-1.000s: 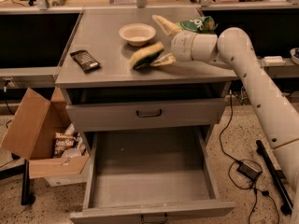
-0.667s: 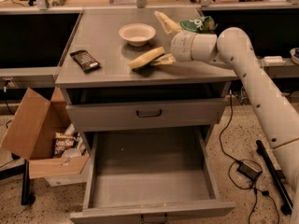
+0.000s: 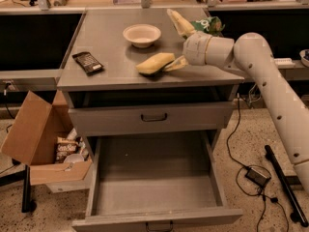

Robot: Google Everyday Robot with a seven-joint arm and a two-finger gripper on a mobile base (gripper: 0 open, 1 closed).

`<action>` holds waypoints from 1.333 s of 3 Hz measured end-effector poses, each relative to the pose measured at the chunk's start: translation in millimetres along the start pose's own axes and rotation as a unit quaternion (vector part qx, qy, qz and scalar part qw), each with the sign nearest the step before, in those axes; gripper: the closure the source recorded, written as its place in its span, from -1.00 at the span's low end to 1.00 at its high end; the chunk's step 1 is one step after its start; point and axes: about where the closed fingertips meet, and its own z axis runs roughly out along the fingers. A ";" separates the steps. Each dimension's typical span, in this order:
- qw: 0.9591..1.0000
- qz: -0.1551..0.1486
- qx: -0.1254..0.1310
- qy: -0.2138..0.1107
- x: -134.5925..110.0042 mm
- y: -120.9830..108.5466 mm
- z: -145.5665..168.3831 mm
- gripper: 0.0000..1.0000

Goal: Pick sponge from middle drawer and place on counter

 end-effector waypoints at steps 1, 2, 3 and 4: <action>1.000 -0.007 0.005 0.004 2.2 -8.1 -8.7 -1.00; 1.000 -0.015 0.002 0.007 7.9 -22.9 -12.4 -1.00; 1.000 -0.026 -0.001 0.012 15.2 -43.2 -14.9 -1.00; 0.999 -0.036 -0.001 0.017 18.9 -60.2 -19.4 -1.00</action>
Offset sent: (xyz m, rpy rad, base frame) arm 0.0189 -0.0371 0.0458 -0.0372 -0.0467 -0.0350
